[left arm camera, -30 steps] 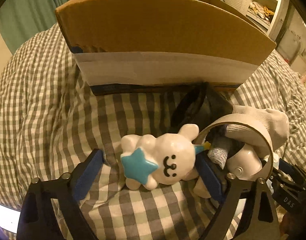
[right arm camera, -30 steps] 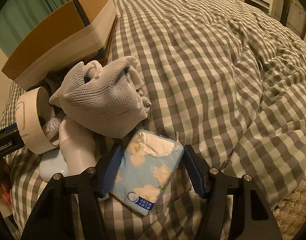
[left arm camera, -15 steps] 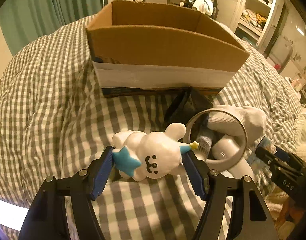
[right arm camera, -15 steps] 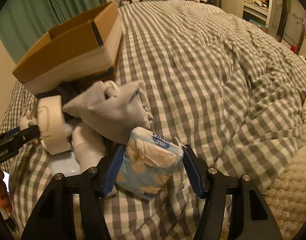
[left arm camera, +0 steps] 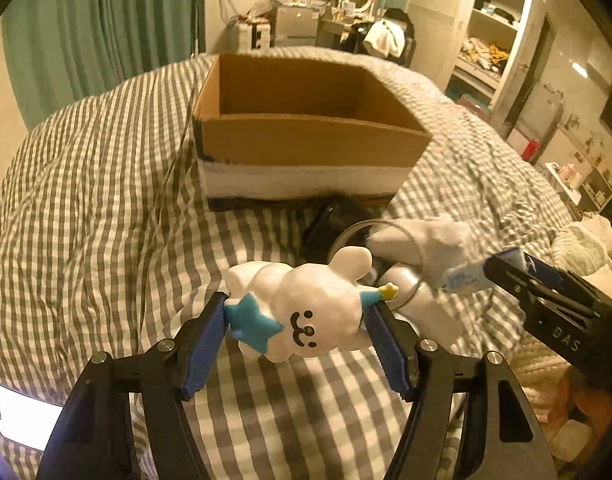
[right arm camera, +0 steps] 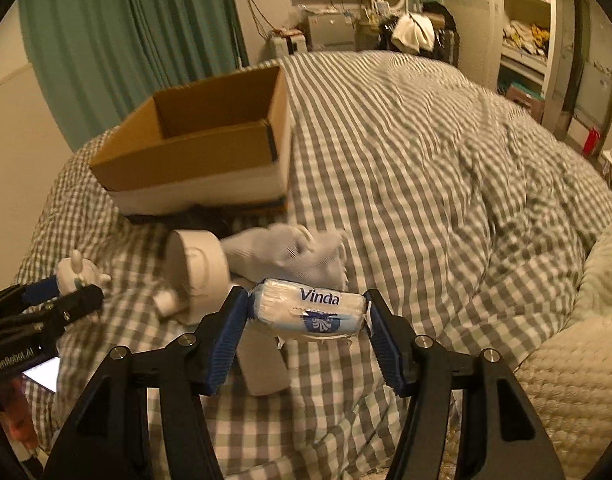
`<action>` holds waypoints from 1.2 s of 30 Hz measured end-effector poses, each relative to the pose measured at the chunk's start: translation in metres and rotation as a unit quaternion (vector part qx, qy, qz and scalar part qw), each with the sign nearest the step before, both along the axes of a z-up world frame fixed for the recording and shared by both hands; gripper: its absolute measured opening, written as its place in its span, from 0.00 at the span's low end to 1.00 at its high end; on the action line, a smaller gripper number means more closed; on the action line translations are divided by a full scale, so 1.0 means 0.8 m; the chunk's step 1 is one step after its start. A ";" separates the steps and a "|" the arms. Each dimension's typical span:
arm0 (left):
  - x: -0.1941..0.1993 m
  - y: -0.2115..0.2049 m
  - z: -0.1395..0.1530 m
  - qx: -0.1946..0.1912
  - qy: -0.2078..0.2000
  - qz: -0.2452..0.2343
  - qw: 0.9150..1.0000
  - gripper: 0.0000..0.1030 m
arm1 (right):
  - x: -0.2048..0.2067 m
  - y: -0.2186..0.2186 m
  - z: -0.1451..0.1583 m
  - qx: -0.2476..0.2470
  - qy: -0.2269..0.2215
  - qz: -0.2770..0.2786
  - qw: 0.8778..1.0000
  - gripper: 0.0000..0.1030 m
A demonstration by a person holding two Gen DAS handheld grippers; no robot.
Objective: Organize objects
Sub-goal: 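Carry bunny and Vinda pack into the box and open both grippers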
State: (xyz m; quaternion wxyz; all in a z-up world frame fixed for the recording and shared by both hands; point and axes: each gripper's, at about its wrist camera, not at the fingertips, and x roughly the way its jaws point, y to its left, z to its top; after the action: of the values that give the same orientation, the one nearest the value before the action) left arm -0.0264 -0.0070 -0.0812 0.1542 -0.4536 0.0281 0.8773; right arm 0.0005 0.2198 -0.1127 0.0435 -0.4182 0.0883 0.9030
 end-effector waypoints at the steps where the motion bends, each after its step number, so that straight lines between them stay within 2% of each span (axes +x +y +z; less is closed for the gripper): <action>1: 0.004 -0.001 0.006 0.000 0.007 -0.002 1.000 0.69 | 0.001 -0.003 0.006 0.000 0.004 0.002 1.000 0.57; 5: 0.009 0.006 0.029 -0.011 0.045 -0.012 0.999 0.69 | -0.001 -0.013 0.030 0.004 0.024 0.015 1.000 0.57; 10: -0.006 0.011 0.045 -0.012 0.064 -0.013 0.998 0.69 | -0.011 -0.021 0.059 0.007 0.044 0.029 0.999 0.57; 22: -0.099 0.015 0.097 -0.001 0.112 0.014 0.994 0.69 | -0.083 -0.028 0.123 0.022 0.087 0.054 0.994 0.57; 29: -0.169 0.027 0.096 -0.012 0.122 0.029 0.992 0.69 | -0.156 -0.029 0.147 0.027 0.101 0.069 0.992 0.57; 36: -0.231 0.041 0.066 -0.035 0.115 0.035 0.992 0.69 | -0.234 -0.023 0.129 0.016 0.094 0.078 0.992 0.57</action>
State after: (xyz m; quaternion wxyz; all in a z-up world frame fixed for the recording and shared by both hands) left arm -0.2111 0.0254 -0.0285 0.1028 -0.3553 0.0604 0.9271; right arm -0.1866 0.2012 -0.0093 -0.0287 -0.3367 0.0451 0.9401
